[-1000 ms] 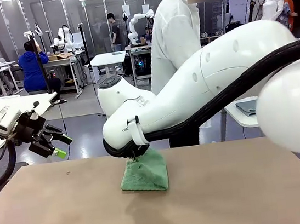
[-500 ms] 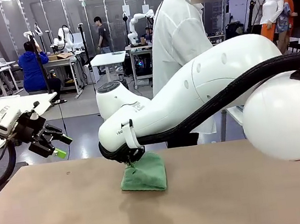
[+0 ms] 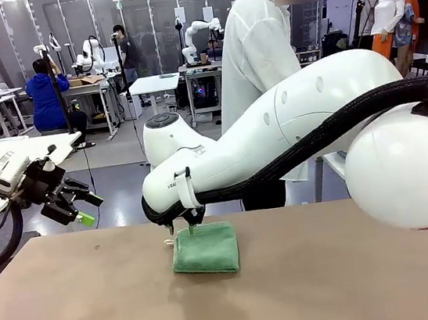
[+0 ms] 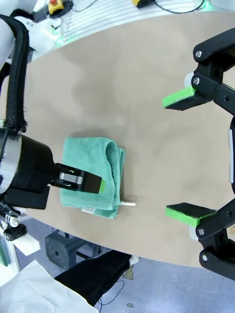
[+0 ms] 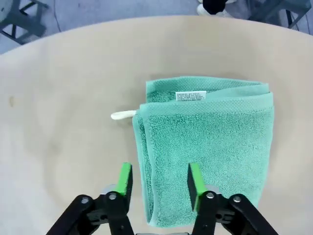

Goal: Fold the towels and place them in the basket.
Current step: When a person lays out a Towel with hook on the table, fold it in half twice.

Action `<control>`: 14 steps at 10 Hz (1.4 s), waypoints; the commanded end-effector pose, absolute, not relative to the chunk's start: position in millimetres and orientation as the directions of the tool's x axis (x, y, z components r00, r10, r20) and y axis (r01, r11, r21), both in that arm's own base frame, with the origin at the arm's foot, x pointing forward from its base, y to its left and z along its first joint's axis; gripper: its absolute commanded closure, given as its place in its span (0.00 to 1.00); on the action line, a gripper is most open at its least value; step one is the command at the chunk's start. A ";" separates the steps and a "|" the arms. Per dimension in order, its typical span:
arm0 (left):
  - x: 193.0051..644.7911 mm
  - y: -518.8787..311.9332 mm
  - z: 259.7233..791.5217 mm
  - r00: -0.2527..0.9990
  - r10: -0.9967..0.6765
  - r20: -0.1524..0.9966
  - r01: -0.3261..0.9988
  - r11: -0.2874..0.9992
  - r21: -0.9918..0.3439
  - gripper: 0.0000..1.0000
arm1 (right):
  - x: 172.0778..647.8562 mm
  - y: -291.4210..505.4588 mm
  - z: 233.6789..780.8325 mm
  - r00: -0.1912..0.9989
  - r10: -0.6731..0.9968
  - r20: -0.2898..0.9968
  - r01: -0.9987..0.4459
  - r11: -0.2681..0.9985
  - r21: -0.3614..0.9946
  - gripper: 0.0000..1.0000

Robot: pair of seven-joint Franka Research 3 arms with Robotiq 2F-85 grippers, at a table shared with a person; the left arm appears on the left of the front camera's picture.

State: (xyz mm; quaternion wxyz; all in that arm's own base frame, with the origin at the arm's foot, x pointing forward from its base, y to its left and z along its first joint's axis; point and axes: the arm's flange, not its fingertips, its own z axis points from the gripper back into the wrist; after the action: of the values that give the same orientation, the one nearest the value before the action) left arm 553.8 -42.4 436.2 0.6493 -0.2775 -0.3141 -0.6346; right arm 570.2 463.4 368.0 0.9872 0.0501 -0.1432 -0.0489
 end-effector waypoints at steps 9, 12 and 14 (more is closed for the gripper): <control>553.6 -41.9 437.2 -0.003 -0.649 0.761 0.998 0.041 0.039 0.04 | 520.9 254.3 404.0 0.993 0.018 0.119 -0.063 0.921 0.385 0.00; 553.6 -41.9 437.2 -0.003 -0.649 0.761 0.998 0.041 0.039 0.04 | 527.5 253.8 402.5 0.994 -0.023 0.104 -0.016 0.932 0.363 0.00; 553.6 -41.9 437.2 -0.003 -0.649 0.761 0.998 0.041 0.039 0.04 | 527.9 253.4 407.6 0.993 -0.008 0.117 -0.036 0.927 0.373 0.00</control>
State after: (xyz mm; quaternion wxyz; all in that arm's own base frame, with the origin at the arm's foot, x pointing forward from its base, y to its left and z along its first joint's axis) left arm 553.7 -42.0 436.1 0.6495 -0.2774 -0.3141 -0.6345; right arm 528.0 253.6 406.7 0.9799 0.1910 -0.0572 0.0058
